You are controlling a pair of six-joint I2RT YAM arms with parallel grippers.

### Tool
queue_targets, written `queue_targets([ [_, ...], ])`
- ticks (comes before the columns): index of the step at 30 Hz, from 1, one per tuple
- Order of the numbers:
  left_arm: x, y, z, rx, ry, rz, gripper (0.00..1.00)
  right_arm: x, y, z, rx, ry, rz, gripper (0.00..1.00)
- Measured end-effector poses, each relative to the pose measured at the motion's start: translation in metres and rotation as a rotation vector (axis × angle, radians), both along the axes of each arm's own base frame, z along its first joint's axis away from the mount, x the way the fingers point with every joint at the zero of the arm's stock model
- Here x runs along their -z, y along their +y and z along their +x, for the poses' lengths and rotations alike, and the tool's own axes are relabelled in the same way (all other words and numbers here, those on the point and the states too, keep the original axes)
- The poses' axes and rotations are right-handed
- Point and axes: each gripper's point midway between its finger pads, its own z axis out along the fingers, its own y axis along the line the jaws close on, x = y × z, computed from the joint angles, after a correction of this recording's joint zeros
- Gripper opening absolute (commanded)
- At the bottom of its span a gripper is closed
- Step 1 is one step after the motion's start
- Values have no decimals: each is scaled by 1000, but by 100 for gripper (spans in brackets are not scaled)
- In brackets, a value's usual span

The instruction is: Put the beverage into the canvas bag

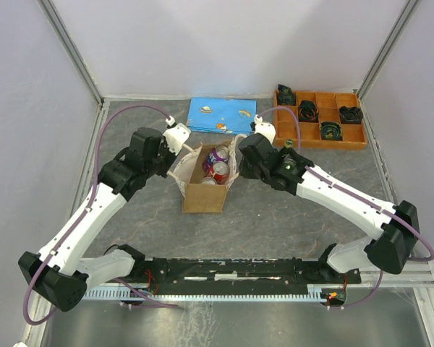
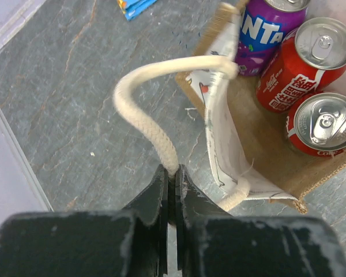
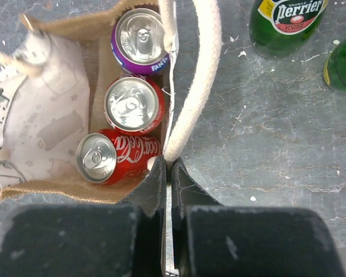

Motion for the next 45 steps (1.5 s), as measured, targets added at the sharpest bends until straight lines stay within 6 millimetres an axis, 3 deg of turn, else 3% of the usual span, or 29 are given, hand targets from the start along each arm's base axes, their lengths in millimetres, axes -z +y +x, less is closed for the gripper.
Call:
queue_targets([
  [8,20,12,-4,-37,21,33,3,-10,5,-2,-33,-33,-57,0],
  [15,18,13,-2,-42,8,28,3,-2,3,-1,-31,-25,-96,1],
  [18,17,10,-2,-28,8,15,4,0,1,-2,-28,-16,-109,24],
  [20,16,6,-3,-11,7,-1,16,2,0,-2,-24,-9,-113,40],
  [23,14,-1,-5,20,10,-26,49,6,-4,-3,-16,0,-131,61],
  [25,9,-6,-6,42,5,-54,65,7,-7,-3,-9,1,-147,67],
  [27,0,-12,-6,57,-9,-95,74,8,-11,-4,-4,3,-166,70],
  [33,-27,-32,-9,117,-43,-218,87,-6,-13,1,5,-23,-179,73],
  [38,-43,-41,-8,139,-67,-273,88,-22,-14,5,14,-50,-178,75],
  [45,-81,-39,2,103,-165,-323,91,-61,-26,19,58,-104,-164,76],
])
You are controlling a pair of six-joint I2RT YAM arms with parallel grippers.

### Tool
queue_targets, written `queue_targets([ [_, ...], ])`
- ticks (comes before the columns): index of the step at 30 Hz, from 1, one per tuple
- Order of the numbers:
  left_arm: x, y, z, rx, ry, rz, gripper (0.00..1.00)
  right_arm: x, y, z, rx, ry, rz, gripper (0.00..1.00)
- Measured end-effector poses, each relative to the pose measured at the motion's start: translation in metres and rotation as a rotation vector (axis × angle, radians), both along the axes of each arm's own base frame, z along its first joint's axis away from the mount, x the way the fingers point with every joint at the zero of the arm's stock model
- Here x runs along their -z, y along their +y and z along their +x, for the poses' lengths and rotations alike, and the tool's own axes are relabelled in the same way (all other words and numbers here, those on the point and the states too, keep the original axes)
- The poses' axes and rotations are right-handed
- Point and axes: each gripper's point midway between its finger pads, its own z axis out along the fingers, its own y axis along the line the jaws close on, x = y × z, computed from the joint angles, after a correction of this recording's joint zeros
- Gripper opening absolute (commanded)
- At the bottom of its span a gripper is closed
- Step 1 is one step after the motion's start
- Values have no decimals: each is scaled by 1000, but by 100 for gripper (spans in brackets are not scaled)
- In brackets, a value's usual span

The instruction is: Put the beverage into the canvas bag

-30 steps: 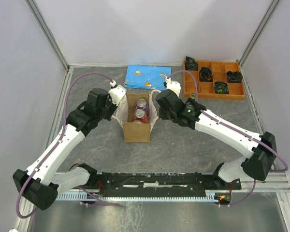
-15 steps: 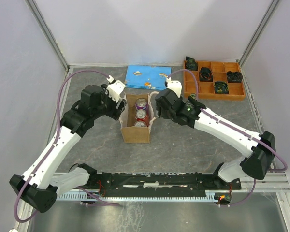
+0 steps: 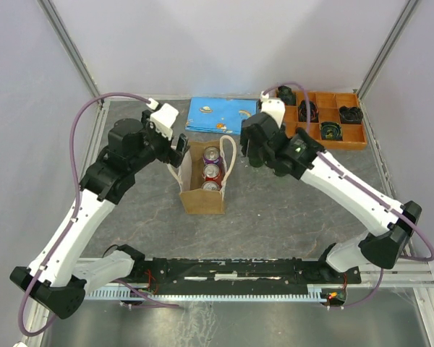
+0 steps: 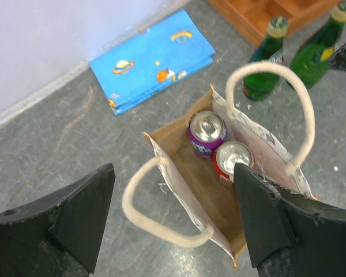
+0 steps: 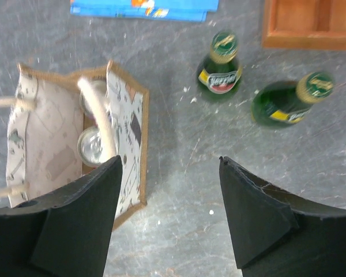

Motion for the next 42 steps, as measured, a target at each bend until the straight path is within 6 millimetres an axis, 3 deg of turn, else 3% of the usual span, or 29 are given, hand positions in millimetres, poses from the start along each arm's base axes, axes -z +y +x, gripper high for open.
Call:
queue_targets([
  [4,-18,9,11,-69,-54,-30,94,-24,-29,23,75,-13,17,76],
  [8,-22,21,18,-141,-72,-40,95,-29,-67,61,162,41,-21,75],
  [9,-23,24,20,-160,-70,-48,95,-20,-78,79,184,87,-51,74],
  [10,-23,25,20,-163,-69,-50,95,-17,-80,82,187,95,-57,73],
  [14,-20,28,20,-175,-62,-56,95,26,-94,101,170,280,-146,65],
  [18,-15,29,18,-173,-48,-51,95,63,-112,92,157,449,-209,60],
  [23,-10,28,17,-165,-38,-49,94,66,-142,81,193,531,-212,59],
  [28,-6,27,16,-155,-28,-49,94,68,-155,77,202,572,-199,59],
  [42,-3,24,17,-142,-18,-49,93,85,-137,67,128,643,-125,54],
])
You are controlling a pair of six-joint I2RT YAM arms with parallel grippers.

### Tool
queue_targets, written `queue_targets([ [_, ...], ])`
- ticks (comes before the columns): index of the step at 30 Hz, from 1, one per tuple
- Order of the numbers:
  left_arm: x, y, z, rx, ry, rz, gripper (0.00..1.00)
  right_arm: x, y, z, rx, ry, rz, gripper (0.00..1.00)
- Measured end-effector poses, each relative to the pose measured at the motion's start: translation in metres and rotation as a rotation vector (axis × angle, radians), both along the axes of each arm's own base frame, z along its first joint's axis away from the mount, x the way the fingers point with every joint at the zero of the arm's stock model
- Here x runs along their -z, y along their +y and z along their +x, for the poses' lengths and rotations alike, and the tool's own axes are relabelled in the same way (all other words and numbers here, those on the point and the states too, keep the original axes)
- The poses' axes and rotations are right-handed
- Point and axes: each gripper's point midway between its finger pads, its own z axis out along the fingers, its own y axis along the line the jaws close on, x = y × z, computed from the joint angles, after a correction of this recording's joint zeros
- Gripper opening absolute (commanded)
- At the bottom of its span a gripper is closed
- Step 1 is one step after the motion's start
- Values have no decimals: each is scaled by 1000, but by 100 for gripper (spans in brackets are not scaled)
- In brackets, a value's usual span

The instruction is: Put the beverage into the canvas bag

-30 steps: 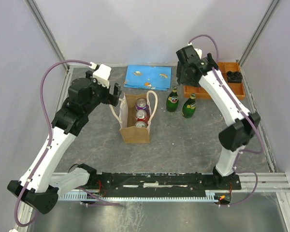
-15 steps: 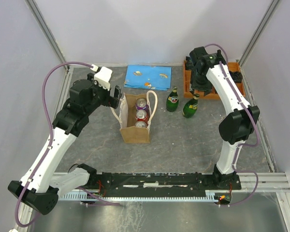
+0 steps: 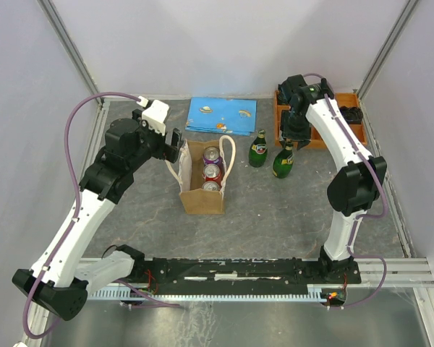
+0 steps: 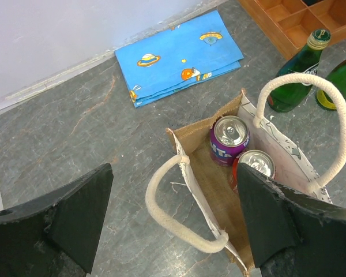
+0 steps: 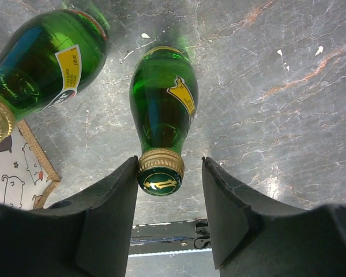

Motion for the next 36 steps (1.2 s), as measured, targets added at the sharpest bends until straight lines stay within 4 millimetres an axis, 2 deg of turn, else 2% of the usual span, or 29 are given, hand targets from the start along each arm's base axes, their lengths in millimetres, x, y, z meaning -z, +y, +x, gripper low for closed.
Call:
queue_targets([
  [6,0,0,0,0,1,0,93,4,2,-2,-4,15,11,48],
  [9,0,0,0,0,1,0,93,5,4,-3,-7,18,22,36],
  [16,3,0,0,1,7,3,92,6,5,-3,-12,21,23,0],
  [24,4,0,0,0,8,3,94,2,4,-2,-13,17,22,0],
  [27,4,0,0,-1,8,4,94,-12,5,6,-13,-14,20,0],
  [32,7,2,2,-22,28,-18,94,-61,8,27,-16,-149,44,0],
  [36,10,5,4,-45,46,-31,94,-96,11,36,-15,-256,72,0],
])
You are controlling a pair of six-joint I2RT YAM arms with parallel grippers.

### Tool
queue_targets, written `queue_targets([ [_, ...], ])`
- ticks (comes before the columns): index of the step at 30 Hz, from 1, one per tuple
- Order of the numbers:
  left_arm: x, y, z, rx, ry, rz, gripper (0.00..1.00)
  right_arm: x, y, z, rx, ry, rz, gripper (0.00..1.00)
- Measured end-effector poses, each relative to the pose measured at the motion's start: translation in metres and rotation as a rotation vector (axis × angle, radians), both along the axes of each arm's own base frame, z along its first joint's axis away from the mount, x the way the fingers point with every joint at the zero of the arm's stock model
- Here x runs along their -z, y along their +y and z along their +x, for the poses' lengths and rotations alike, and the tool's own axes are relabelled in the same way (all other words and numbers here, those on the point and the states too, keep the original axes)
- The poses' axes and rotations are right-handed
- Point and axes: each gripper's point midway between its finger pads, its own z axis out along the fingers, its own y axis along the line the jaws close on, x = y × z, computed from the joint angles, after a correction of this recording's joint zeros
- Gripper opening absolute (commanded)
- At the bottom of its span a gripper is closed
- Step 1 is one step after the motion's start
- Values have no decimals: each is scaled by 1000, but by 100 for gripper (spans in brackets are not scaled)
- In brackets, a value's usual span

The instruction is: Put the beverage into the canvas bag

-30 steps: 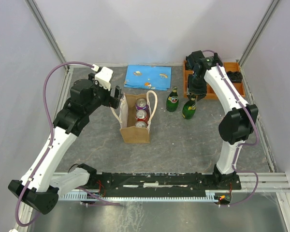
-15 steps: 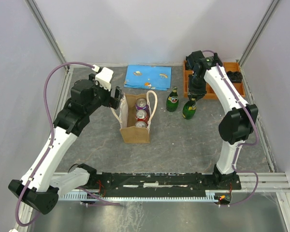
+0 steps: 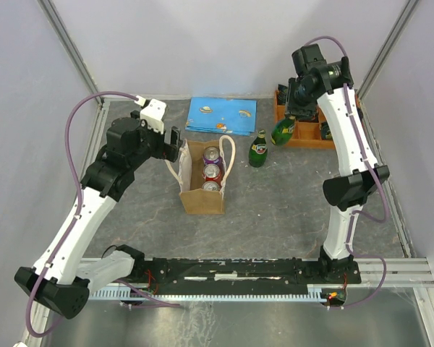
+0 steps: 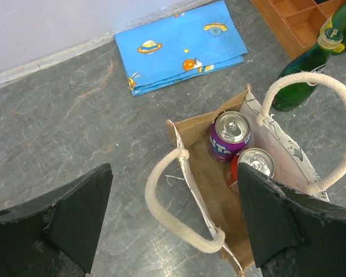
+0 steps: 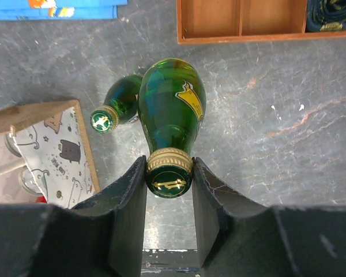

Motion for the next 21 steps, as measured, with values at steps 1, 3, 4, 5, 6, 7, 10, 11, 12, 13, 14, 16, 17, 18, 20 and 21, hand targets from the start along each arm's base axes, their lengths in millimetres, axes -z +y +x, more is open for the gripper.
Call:
queue_targets([
  [1,1,1,0,-4,6,-4,94,-5,0,1,1,-17,4,0],
  [3,4,2,1,-13,18,-10,94,-10,1,4,1,-37,10,0],
  [4,5,2,1,-16,23,-10,94,-10,1,4,1,-37,10,0],
  [5,5,3,1,-19,26,-11,94,-10,1,4,1,-37,10,0],
  [6,6,3,1,-22,31,-15,94,-10,1,4,1,-37,9,0],
  [7,7,3,1,-23,33,-16,94,-10,0,4,1,-37,10,0],
  [10,9,4,2,-26,38,-17,94,-12,1,8,0,-60,15,0],
  [11,9,4,2,-28,39,-16,94,-13,2,9,-1,-68,17,0],
  [12,11,4,2,-29,42,-16,94,-14,2,11,-2,-79,19,0],
  [13,12,5,2,-30,44,-15,94,-16,2,12,-4,-88,20,0],
  [14,13,5,2,-30,47,-15,94,-18,3,14,-5,-98,22,0],
  [16,14,5,1,-31,52,-15,94,-22,4,17,-6,-118,28,0],
  [17,15,5,1,-31,53,-15,94,-25,4,19,-6,-131,31,0],
  [18,15,5,1,-31,53,-15,94,-27,4,20,-5,-141,34,0],
  [20,15,5,1,-31,53,-15,94,-30,6,24,-5,-159,40,0],
  [21,15,5,1,-30,53,-16,94,-30,6,25,-5,-163,41,0],
])
